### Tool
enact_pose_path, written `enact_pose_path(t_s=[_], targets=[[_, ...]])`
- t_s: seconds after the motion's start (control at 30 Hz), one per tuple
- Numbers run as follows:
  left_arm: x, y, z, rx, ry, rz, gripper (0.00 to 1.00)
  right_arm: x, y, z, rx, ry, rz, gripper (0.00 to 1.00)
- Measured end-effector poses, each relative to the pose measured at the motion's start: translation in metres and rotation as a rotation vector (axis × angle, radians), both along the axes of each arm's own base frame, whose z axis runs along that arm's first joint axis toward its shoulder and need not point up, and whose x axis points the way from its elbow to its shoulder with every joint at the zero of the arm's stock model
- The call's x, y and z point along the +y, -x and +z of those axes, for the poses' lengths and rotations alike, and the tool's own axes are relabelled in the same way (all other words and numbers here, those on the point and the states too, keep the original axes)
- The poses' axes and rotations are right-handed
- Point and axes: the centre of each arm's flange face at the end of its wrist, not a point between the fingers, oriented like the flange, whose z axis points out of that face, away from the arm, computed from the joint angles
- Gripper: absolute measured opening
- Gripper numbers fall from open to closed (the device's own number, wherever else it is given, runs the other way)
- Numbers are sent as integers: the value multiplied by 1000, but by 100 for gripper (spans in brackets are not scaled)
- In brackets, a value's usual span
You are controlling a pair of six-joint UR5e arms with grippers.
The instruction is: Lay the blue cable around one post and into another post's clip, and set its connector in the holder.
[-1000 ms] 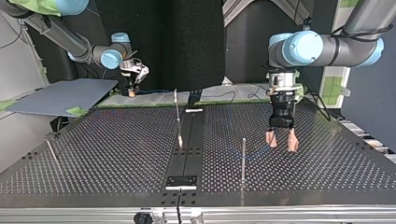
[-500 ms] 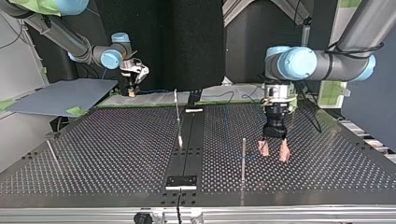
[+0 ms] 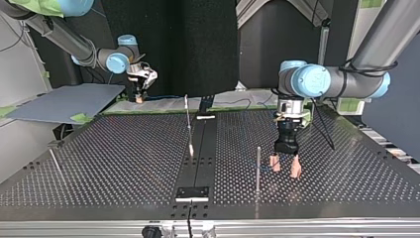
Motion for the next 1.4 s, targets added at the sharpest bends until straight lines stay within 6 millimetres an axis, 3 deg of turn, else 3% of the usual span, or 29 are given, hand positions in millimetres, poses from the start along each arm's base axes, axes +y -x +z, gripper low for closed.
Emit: enact_pose_path(t_s=[0.57, 0.97, 1.27, 1.4], targets=[[2, -2, -3, 0, -23, 8, 100, -14, 9, 10, -3, 14, -28, 0], [-7, -10, -37, 61, -53, -14, 100, -35, 37, 64, -32, 21, -112, 0], [-12, -9, -39, 64, -75, -14, 100, -42, 48, 117, -56, 20, -114, 0], [-13, -9, -39, 64, -79, -12, 100, -49, 51, 150, -54, 49, -116, 0]])
